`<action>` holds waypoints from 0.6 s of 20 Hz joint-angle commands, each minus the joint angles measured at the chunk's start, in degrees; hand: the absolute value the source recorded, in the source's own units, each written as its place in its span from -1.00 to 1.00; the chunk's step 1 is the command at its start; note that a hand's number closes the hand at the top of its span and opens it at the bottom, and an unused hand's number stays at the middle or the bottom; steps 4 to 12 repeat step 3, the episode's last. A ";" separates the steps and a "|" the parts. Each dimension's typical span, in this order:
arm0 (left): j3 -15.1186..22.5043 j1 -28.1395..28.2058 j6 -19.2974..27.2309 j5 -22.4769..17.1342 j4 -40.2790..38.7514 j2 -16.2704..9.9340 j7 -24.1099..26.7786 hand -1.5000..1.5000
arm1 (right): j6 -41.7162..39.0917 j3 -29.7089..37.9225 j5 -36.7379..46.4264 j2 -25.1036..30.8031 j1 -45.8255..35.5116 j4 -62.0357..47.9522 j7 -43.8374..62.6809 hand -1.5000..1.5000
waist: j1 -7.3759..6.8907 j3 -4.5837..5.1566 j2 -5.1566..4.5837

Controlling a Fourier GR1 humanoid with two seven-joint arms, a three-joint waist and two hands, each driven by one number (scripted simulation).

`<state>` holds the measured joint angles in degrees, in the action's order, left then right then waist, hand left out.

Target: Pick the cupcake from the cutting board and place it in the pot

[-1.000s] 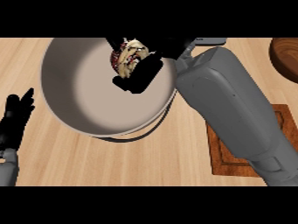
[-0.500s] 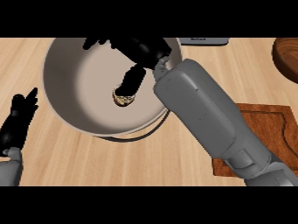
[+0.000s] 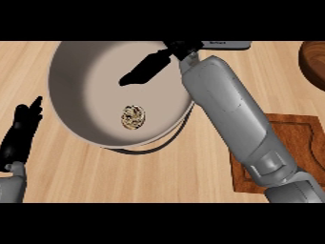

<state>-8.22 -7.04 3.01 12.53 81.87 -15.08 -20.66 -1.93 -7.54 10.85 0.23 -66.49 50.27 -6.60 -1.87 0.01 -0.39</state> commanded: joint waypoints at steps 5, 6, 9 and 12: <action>-2.05 -0.71 -1.60 -1.84 1.56 -1.68 -1.91 0.00 | 1.72 9.07 -4.34 2.84 -0.79 -7.05 -7.19 -1.00 | 0.48 -0.01 -0.09; -2.05 -0.71 -1.60 -1.84 1.56 -1.68 -1.91 0.00 | 1.72 9.07 -4.34 2.84 -0.79 -7.05 -7.19 -1.00 | 0.48 -0.01 -0.09; -2.05 -0.71 -1.60 -1.84 1.56 -1.68 -1.91 0.00 | 1.72 9.07 -4.34 2.84 -0.79 -7.05 -7.19 -1.00 | 0.48 -0.01 -0.09; -2.05 -0.71 -1.60 -1.84 1.56 -1.68 -1.91 0.00 | 1.72 9.07 -4.34 2.84 -0.79 -7.05 -7.19 -1.00 | 0.48 -0.01 -0.09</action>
